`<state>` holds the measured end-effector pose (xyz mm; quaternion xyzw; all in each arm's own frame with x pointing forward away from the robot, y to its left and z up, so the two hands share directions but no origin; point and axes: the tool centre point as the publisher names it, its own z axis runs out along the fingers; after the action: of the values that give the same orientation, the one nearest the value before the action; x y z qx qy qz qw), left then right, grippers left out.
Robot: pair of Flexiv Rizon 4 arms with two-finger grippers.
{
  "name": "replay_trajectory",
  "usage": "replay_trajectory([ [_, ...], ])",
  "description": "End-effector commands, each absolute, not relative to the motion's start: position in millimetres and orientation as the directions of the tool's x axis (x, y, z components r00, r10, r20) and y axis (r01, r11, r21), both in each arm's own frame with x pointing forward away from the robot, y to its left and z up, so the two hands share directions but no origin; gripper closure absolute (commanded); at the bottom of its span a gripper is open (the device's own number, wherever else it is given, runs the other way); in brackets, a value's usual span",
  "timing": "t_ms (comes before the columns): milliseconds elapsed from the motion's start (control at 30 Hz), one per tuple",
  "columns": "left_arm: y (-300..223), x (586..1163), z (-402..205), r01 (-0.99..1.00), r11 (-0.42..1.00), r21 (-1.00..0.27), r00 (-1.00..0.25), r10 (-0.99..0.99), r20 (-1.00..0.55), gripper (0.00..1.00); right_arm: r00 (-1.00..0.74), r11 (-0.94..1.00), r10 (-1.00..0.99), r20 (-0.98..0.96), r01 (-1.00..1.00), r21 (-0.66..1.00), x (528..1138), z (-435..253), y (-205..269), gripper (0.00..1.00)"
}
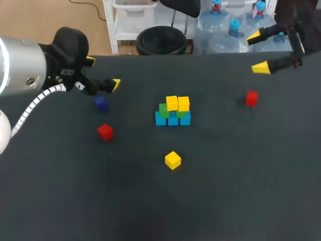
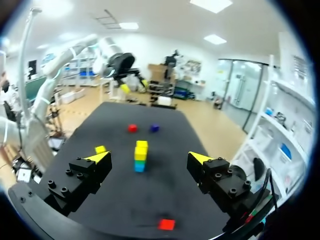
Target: Place the blue cubes, place green cubes on the blue cubes, place the yellow cubes on the green cubes, then place the red cubes on the yellow cubes, and place purple cube on the red cubes.
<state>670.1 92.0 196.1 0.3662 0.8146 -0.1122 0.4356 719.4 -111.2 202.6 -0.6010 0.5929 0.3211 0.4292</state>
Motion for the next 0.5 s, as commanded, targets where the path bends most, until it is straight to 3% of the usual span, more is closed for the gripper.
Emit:
replay_trajectory([
  [33, 93.4, 670.6, 195.5, 0.697, 0.704, 0.134, -0.350, 0.498, -0.794, 0.00, 0.062, 0.607, -0.278, -0.959, -0.762, -0.225, 718.2, 198.8, -126.0, 0.00],
  [500, 93.4, 670.6, 195.5, 0.697, 0.704, 0.134, -0.350, 0.498, -0.794, 0.00, 0.051, 0.603, -0.309, -0.950, -0.762, -0.237, 729.1, 195.9, -123.1, 0.00],
])
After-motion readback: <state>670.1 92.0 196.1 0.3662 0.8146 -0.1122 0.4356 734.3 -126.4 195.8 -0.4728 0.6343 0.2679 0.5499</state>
